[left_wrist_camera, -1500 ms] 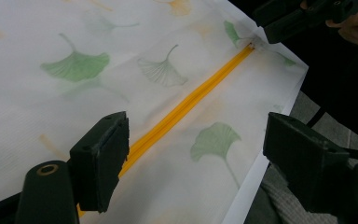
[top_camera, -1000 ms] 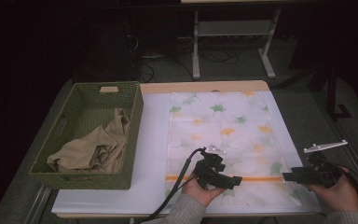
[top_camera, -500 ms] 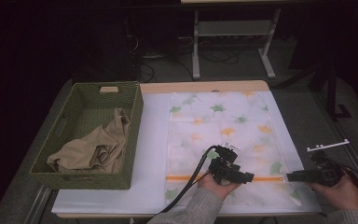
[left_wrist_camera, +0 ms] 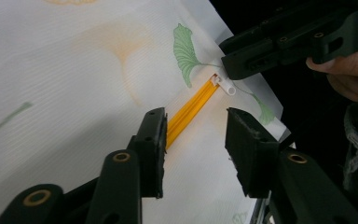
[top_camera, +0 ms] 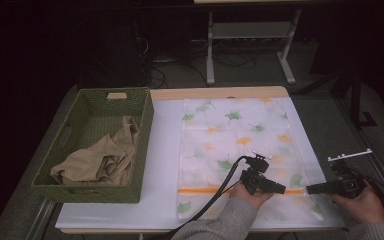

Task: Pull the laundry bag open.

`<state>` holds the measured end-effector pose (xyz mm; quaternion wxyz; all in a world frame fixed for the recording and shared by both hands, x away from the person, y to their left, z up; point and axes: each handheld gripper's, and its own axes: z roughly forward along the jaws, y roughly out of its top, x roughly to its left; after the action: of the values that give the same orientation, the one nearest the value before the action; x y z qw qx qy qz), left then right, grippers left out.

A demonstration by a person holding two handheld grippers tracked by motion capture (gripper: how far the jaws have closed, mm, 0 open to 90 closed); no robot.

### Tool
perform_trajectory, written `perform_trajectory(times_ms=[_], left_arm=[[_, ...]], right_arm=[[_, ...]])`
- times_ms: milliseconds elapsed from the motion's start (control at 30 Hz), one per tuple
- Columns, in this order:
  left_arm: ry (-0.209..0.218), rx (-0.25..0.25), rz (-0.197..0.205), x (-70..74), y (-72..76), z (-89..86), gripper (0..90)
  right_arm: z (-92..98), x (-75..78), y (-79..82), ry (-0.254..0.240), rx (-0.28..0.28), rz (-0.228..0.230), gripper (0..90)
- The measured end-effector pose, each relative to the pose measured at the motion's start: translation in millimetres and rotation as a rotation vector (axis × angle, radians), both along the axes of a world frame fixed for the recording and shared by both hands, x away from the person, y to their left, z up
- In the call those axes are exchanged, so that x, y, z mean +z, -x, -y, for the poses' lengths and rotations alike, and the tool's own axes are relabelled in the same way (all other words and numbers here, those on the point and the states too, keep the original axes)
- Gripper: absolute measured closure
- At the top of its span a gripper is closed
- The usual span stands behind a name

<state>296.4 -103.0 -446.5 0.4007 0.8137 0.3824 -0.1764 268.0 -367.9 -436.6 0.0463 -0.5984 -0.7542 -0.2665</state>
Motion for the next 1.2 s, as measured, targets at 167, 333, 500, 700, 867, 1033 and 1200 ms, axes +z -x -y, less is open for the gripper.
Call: perform_trajectory(times_ms=[167,333,500,700,867,1033,1200], left_arm=[[0.031,-0.008,-0.054,-6.8,-3.7,14.4,62.3],[0.086,-0.009,-0.121,-12.0,-1.3,25.8,62.7],[0.093,0.008,-0.137,-17.5,-0.3,29.0,62.0],[0.111,0.010,-0.159,-23.3,0.3,28.7,61.8],[0.139,-0.002,-0.168,-26.1,-0.7,31.0,61.3],[0.126,-0.004,-0.139,-26.4,0.1,35.1,62.6],[0.077,-0.016,-0.050,-22.4,4.5,41.2,66.7]], right_arm=[[0.0,-1.1,-0.2,0.006,-0.006,0.008,72.9],[-0.5,-2.6,-0.2,0.005,-0.010,0.013,81.4],[0.2,2.4,3.3,-0.036,0.014,0.036,84.4],[-1.2,15.8,7.3,-0.119,0.034,0.088,84.7],[-2.7,17.1,7.0,-0.150,0.041,0.095,84.7],[-3.1,17.3,6.4,-0.161,0.044,0.102,84.8],[-3.8,17.3,5.9,-0.167,0.043,0.104,84.8]])
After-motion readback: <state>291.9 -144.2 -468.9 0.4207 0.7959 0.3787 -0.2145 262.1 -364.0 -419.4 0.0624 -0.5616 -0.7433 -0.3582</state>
